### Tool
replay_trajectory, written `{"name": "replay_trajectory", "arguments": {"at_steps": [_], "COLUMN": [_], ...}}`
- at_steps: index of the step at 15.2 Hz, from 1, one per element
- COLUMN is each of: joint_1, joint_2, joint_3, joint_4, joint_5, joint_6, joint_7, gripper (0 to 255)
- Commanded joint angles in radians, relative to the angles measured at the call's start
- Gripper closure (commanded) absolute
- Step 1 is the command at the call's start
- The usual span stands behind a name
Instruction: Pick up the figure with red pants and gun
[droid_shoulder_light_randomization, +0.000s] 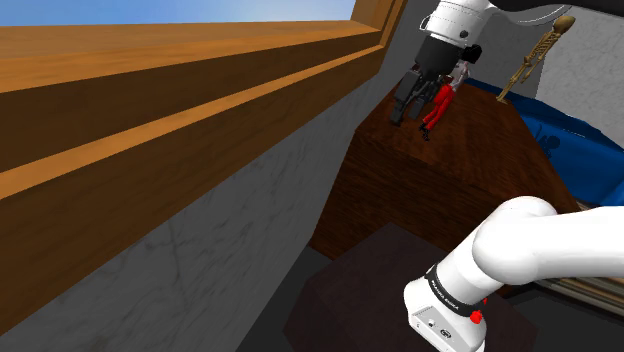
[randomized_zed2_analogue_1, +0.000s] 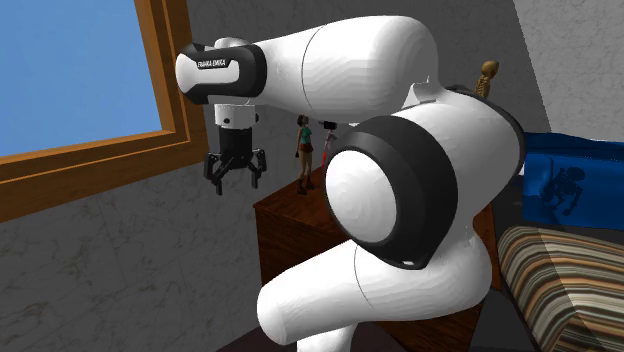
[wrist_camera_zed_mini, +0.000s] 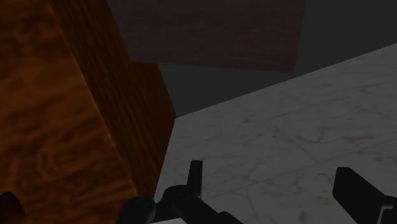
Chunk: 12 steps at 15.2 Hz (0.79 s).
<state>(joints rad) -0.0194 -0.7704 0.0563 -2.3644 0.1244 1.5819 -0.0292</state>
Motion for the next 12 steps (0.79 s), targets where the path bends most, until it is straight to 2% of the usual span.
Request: {"name": "replay_trajectory", "arguments": {"at_steps": [1, 12], "joint_1": [0.0, -0.171], "joint_2": [0.0, 0.048], "joint_3": [0.0, -0.118], "joint_4": [0.0, 0.087], "joint_5": [0.0, -0.129], "joint_6": [0.0, 0.119], "joint_7": [0.0, 0.051], "gripper": [0, 0]}}
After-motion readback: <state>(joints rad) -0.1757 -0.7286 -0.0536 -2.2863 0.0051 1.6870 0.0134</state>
